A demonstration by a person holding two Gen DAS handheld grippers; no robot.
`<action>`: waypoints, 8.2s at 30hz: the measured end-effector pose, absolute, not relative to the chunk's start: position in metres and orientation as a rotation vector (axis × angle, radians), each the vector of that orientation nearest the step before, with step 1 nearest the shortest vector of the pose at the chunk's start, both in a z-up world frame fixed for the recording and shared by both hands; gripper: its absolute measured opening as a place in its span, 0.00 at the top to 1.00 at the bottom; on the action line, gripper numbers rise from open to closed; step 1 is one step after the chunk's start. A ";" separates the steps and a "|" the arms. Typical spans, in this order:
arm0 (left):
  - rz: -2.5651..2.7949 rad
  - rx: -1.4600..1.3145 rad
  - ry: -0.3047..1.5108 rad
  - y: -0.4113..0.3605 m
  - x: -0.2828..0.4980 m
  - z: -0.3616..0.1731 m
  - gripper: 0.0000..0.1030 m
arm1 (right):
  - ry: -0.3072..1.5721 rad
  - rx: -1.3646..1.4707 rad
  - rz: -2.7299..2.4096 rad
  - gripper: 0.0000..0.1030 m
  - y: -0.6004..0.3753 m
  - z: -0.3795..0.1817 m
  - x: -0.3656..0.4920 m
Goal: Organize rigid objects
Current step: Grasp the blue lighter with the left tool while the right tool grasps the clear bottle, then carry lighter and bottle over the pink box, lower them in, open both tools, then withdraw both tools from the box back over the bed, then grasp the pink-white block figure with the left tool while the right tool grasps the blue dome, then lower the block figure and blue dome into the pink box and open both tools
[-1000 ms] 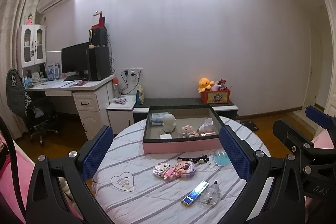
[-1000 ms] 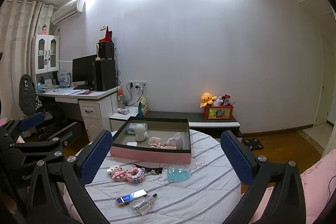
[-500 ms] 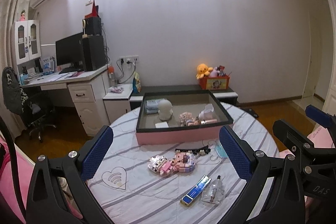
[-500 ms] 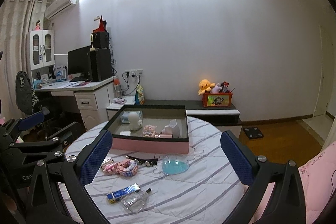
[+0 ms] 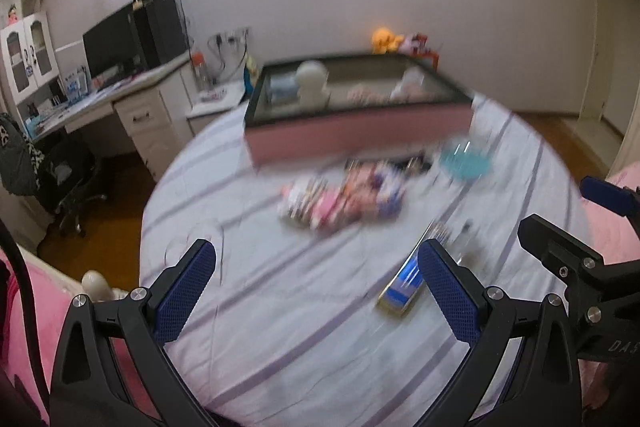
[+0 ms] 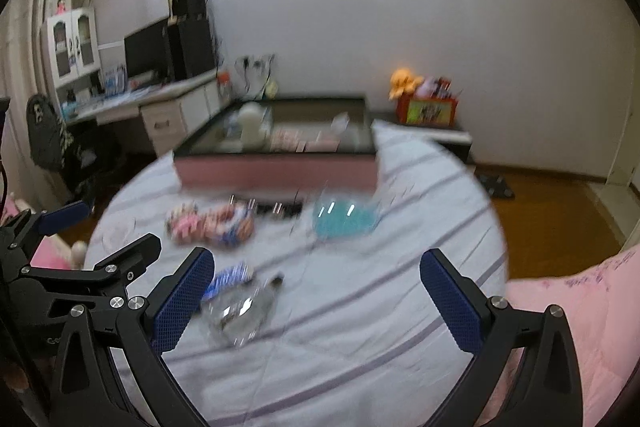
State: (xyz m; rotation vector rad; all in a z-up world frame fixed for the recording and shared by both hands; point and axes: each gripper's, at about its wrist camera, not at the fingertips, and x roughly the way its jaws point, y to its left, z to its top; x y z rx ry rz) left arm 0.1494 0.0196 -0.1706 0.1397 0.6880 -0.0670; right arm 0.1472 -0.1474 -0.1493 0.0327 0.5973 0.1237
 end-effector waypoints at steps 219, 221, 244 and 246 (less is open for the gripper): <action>-0.104 0.064 0.895 0.035 0.280 -0.218 0.26 | 0.891 0.086 0.158 0.13 -0.170 -0.198 0.281; -0.127 0.083 0.876 0.030 0.279 -0.215 0.39 | 0.899 0.095 0.161 0.13 -0.171 -0.198 0.292; -0.125 0.037 0.498 0.023 0.183 -0.098 0.39 | 0.506 0.062 0.185 0.29 -0.147 -0.102 0.195; -0.124 0.029 0.449 0.024 0.170 -0.083 0.39 | 0.445 0.035 0.167 0.29 -0.140 -0.085 0.180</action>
